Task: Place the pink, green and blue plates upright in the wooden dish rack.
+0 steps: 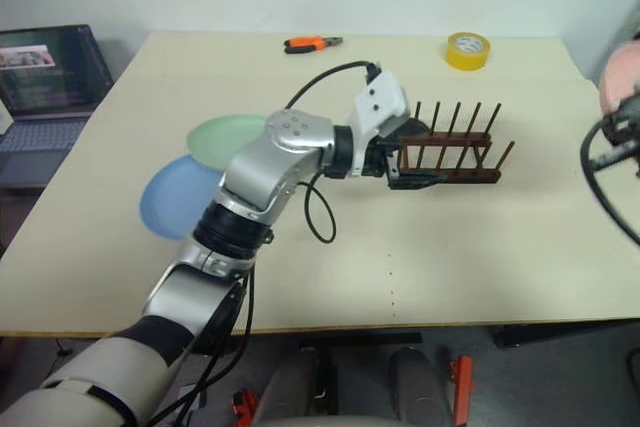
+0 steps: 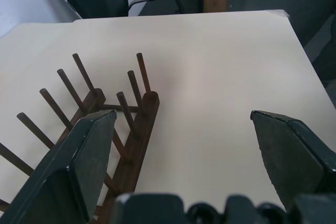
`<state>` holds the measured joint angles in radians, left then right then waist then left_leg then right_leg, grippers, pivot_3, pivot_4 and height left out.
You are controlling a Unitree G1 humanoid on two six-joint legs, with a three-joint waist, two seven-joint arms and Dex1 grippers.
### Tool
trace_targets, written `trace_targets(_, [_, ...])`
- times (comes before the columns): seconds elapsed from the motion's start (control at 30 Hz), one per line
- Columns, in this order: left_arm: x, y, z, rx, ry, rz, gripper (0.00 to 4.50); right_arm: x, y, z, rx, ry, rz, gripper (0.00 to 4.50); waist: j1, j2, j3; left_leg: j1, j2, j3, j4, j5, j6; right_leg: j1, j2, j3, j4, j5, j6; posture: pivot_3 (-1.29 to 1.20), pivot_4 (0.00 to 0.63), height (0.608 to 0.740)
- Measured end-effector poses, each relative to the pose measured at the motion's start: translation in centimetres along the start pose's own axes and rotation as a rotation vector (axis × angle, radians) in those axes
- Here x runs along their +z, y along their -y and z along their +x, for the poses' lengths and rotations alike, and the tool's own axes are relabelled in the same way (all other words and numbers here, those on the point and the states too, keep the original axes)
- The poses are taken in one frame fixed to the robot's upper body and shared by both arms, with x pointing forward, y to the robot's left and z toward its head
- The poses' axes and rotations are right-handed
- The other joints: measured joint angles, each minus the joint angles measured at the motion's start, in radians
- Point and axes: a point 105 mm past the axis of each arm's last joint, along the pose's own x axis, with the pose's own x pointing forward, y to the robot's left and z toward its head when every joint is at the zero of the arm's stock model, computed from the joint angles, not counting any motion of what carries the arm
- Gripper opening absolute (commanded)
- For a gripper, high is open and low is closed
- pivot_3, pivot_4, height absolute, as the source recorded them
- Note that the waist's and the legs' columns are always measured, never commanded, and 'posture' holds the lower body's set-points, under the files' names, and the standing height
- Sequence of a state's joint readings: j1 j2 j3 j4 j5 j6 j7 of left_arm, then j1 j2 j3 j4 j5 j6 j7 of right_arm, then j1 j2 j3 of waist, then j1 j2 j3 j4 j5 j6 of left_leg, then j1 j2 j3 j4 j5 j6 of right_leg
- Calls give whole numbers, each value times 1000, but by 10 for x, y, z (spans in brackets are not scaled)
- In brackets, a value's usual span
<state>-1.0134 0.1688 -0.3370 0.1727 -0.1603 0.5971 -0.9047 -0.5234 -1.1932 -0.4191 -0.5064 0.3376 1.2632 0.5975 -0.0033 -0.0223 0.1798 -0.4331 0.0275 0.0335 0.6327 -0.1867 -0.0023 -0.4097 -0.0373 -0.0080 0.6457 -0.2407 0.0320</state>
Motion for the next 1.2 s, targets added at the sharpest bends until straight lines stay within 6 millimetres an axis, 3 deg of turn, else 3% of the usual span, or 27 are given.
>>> trace_targets(0.2, [1,-3,-5,8,19,-24,4500,47,17,14,43,201,47,30,-4,0,0,0,0,0,-1,0,0,0,1,0,1,0,-1,0,150,740])
trace_targets(0.37, [-1,-10,-13,32,21,-33,4500,72,11,32,158,399,171,30,-3,0,0,0,0,0,-1,0,0,-1,2,0,1,0,-1,0,150,740])
trace_targets(0.5, [-1,-17,-21,62,28,-39,4500,71,13,53,232,486,351,30,-2,0,1,0,0,0,-1,0,0,0,1,0,1,3,-4,0,150,740])
trace_targets(0.7, [-4,-18,-25,80,19,-44,4500,59,19,67,299,564,498,30,2,1,1,0,0,1,-1,0,0,0,1,0,1,3,-5,0,150,740])
trace_targets(0.97, [-7,-19,-31,103,-5,-50,4500,65,8,52,580,663,668,30,-1,1,1,0,0,0,-1,0,0,-1,2,0,2,3,-5,0,150,740])
trace_targets(1.2, [-9,-19,-33,109,-16,-54,4500,66,19,54,634,694,851,30,0,1,1,0,0,1,0,0,0,0,2,0,2,3,-5,0,150,740])
